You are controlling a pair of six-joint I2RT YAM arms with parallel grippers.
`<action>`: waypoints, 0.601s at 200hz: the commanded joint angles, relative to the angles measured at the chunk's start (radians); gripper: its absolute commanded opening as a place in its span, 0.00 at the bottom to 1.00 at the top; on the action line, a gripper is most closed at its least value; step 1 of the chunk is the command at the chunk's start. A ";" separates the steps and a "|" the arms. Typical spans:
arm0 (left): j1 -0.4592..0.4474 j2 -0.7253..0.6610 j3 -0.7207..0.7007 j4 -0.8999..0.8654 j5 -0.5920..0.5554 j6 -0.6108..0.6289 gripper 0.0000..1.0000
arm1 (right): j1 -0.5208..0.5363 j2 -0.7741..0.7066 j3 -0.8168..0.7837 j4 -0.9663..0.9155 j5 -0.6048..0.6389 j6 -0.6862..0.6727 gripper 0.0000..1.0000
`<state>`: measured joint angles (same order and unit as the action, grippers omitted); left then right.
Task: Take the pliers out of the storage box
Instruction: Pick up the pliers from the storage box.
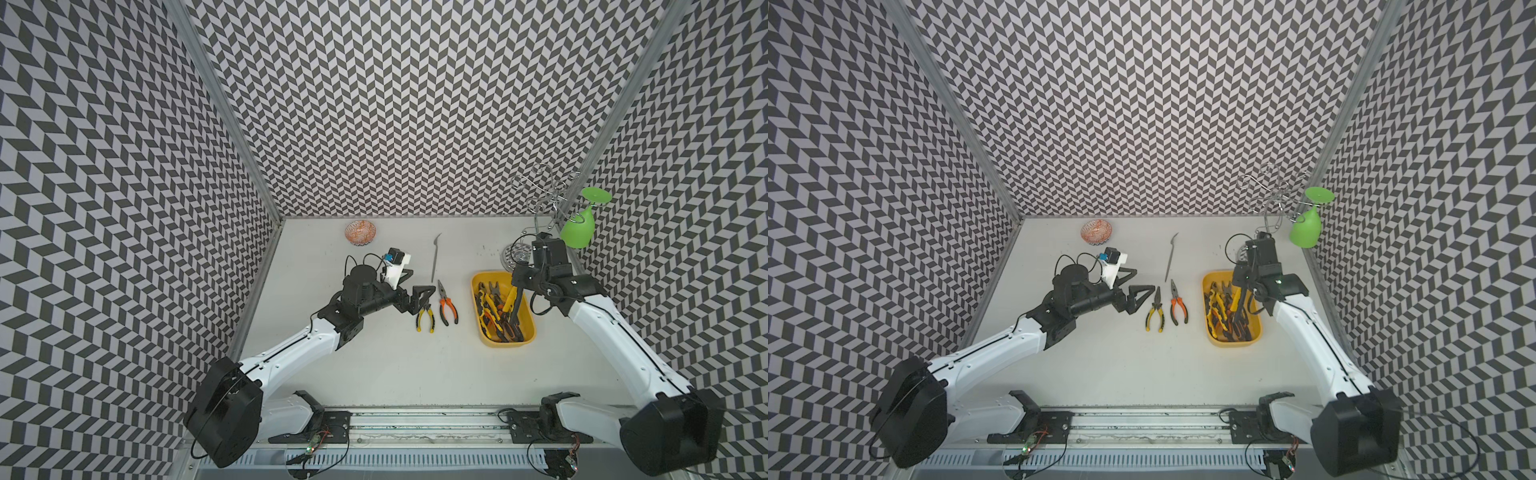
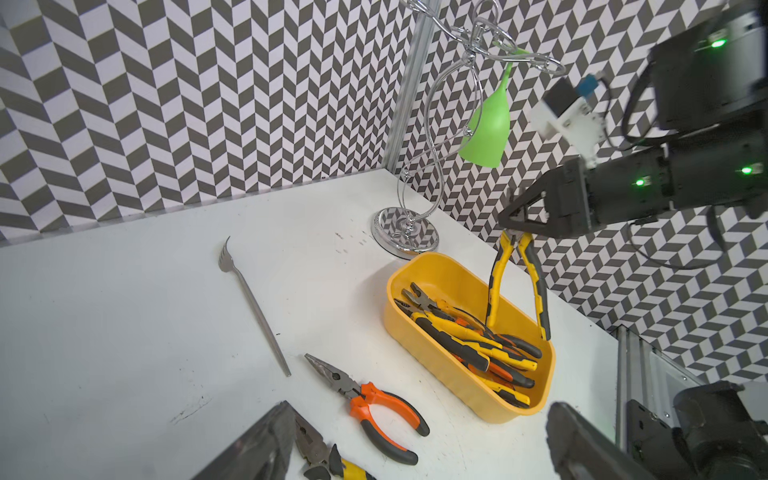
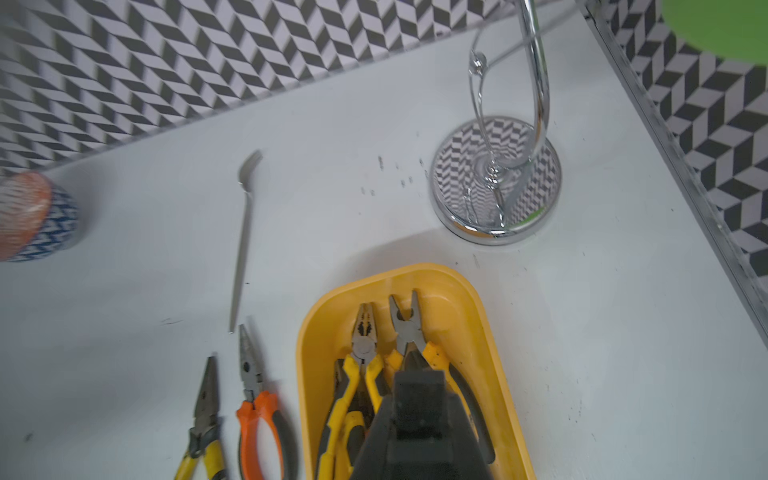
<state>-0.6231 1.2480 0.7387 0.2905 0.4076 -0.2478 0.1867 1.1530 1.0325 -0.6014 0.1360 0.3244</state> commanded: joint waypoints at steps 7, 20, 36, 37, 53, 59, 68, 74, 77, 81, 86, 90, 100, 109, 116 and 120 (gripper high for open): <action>0.016 -0.011 0.028 0.087 0.109 -0.027 0.98 | 0.000 -0.176 -0.048 0.283 -0.210 -0.097 0.00; 0.037 0.005 0.040 0.098 0.157 -0.047 0.98 | 0.000 -0.224 -0.063 0.348 -0.337 -0.109 0.00; 0.057 0.021 0.057 0.101 0.206 -0.063 0.98 | 0.001 -0.224 -0.042 0.365 -0.473 -0.110 0.00; 0.057 0.021 0.058 0.102 0.208 -0.063 0.98 | 0.001 -0.225 -0.040 0.365 -0.482 -0.110 0.00; 0.062 0.027 0.074 0.108 0.261 -0.056 0.98 | 0.002 -0.210 -0.029 0.387 -0.649 -0.116 0.00; 0.063 0.030 0.082 0.107 0.284 -0.051 0.98 | 0.001 -0.204 -0.031 0.401 -0.720 -0.115 0.00; 0.065 0.037 0.097 0.100 0.322 -0.039 0.98 | 0.002 -0.192 -0.033 0.427 -0.824 -0.109 0.00; 0.066 0.042 0.104 0.097 0.353 -0.029 0.98 | 0.002 -0.182 -0.039 0.450 -0.894 -0.104 0.00; 0.068 0.043 0.107 0.097 0.370 -0.024 0.98 | 0.002 -0.176 -0.041 0.460 -0.932 -0.103 0.00; 0.070 0.045 0.113 0.095 0.390 -0.016 0.98 | 0.002 -0.167 -0.045 0.474 -0.977 -0.103 0.00; 0.073 0.049 0.115 0.096 0.414 -0.011 0.98 | 0.003 -0.155 -0.051 0.491 -1.025 -0.104 0.00; 0.075 0.050 0.119 0.101 0.437 -0.007 0.98 | 0.003 -0.145 -0.056 0.504 -1.067 -0.109 0.00; 0.079 0.057 0.123 0.112 0.494 0.004 0.98 | 0.003 -0.123 -0.069 0.537 -1.154 -0.107 0.00; 0.082 0.068 0.134 0.113 0.541 0.014 0.98 | 0.008 -0.107 -0.079 0.569 -1.211 -0.101 0.00; 0.082 0.079 0.142 0.114 0.569 0.016 0.98 | 0.012 -0.100 -0.088 0.598 -1.241 -0.090 0.00; 0.082 0.086 0.148 0.116 0.590 0.015 0.98 | 0.015 -0.097 -0.096 0.620 -1.255 -0.081 0.00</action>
<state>-0.5499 1.3033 0.8394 0.3733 0.8188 -0.2642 0.1894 1.0412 0.9600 -0.1982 -0.8463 0.2268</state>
